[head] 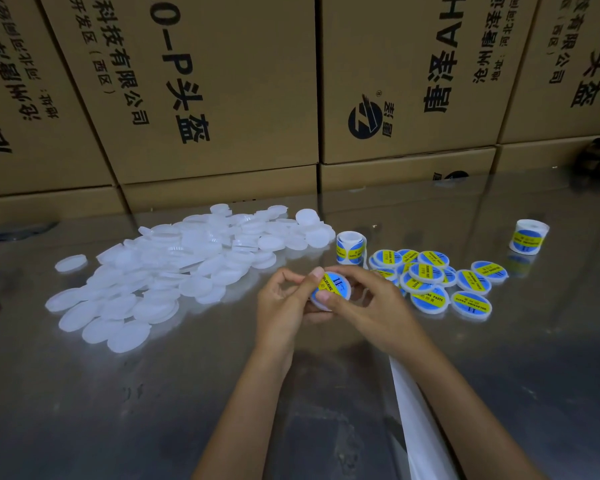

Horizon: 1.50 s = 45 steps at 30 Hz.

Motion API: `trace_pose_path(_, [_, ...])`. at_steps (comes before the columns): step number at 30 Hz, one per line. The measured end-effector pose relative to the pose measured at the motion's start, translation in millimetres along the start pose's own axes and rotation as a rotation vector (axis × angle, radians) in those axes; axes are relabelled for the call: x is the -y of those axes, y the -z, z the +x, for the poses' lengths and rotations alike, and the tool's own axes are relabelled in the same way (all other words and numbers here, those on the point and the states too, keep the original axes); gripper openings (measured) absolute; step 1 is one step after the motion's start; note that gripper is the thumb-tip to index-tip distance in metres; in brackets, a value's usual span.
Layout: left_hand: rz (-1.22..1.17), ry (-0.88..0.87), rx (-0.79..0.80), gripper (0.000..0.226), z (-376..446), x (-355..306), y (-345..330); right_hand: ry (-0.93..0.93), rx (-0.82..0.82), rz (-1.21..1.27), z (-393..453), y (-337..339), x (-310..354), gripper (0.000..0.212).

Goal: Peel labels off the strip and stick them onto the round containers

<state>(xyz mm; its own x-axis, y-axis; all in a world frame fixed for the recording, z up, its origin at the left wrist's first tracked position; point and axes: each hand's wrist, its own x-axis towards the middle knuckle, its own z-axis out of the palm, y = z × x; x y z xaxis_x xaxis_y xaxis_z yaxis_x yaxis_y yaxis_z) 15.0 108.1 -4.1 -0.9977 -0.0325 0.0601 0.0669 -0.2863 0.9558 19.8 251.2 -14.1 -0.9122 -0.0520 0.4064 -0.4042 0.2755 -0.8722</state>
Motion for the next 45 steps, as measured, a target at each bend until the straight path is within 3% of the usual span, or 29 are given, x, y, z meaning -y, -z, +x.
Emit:
trace_pose_path(6, [0.048, -0.054, 0.005, 0.033, -1, 1, 2, 0.017, 0.008, 0.054, -1, 2, 0, 0.030])
trace_pose_path(13, [0.001, -0.020, 0.135, 0.011, -4, 0, -1, 0.016, -0.120, 0.010, 2, 7, -3, 0.022])
trace_pose_path(18, [0.033, 0.018, 0.296, 0.039, -4, -3, 1, 0.040, -0.140, -0.039, 3, 7, -8, 0.019])
trace_pose_path(21, [0.094, 0.028, 0.242, 0.043, -4, -3, -4, 0.032, -0.100, 0.040, 2, 7, -6, 0.021])
trace_pose_path(29, [0.018, 0.025, 0.114, 0.017, -3, 0, -1, -0.005, -0.033, 0.101, 1, 6, 2, 0.033])
trace_pose_path(33, [-0.036, 0.077, 0.149, 0.027, -4, 2, -3, -0.022, 0.043, 0.226, 0, 8, 6, 0.046])
trace_pose_path(45, [-0.060, 0.163, 0.239, 0.015, -7, 3, -6, -0.048, 0.043, 0.237, 1, 19, 11, 0.023])
